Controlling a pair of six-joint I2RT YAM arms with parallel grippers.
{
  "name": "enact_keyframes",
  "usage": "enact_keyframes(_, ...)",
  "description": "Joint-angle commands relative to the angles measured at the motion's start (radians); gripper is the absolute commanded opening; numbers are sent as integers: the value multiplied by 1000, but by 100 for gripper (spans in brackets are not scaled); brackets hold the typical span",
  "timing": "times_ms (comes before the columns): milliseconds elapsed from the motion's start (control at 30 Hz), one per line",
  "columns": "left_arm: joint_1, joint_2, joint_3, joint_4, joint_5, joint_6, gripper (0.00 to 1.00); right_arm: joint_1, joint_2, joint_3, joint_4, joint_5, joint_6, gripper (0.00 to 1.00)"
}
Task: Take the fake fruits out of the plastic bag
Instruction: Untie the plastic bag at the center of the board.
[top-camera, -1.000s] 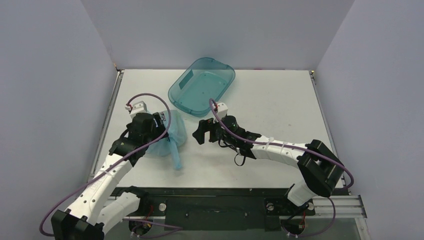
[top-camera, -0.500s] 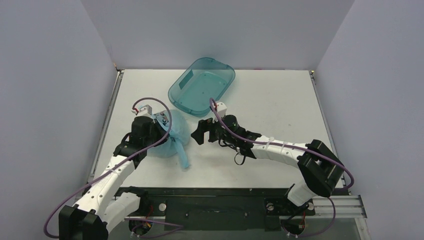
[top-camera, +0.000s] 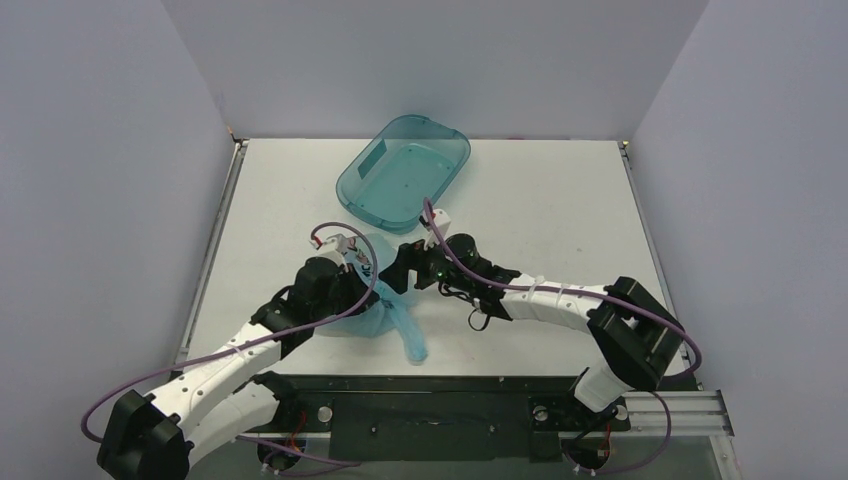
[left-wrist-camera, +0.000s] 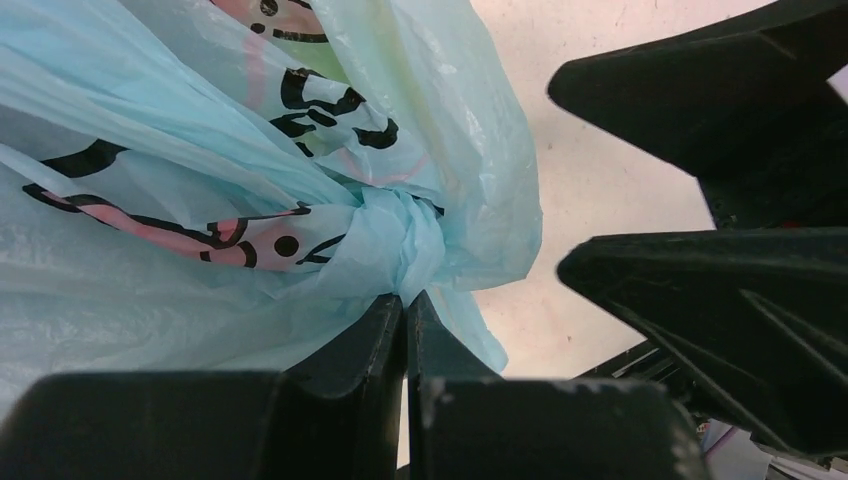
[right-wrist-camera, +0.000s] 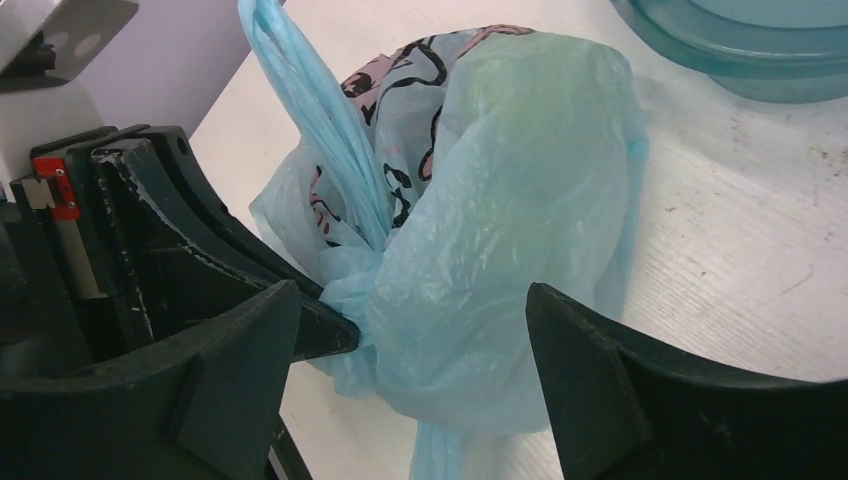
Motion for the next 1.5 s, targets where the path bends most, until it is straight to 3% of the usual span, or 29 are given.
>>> enact_keyframes(0, -20, -14, 5, 55, -73, -50, 0, 1, 54, 56, 84, -81, 35, 75)
enact_keyframes(233, -20, -42, -67, 151, -86, -168, 0, 4, 77, 53, 85, -51, 28, 68)
enact_keyframes(567, -20, -113, -71, 131, -72, -177, 0, 9, 128, 91, 15, -21, -1, 40)
enact_keyframes(767, -20, -132, -53, 77, -104, -183, 0, 11, 89, 55, 12, 53, -24, 2)
enact_keyframes(800, -20, -141, -50, 63, -125, -185, 0, 11, 73, 42, 15, 79, -24, 0)
enact_keyframes(1000, -9, -204, -16, -113, -249, -178, 0, -3, 32, 9, 25, 121, -21, 0)
enact_keyframes(1233, 31, -259, 118, -433, -452, -109, 0, -71, 0, -45, 50, 157, 32, 0)
enact_keyframes(1467, 33, -298, 139, -481, -450, -89, 0, -83, -23, -58, 56, 152, 24, 0)
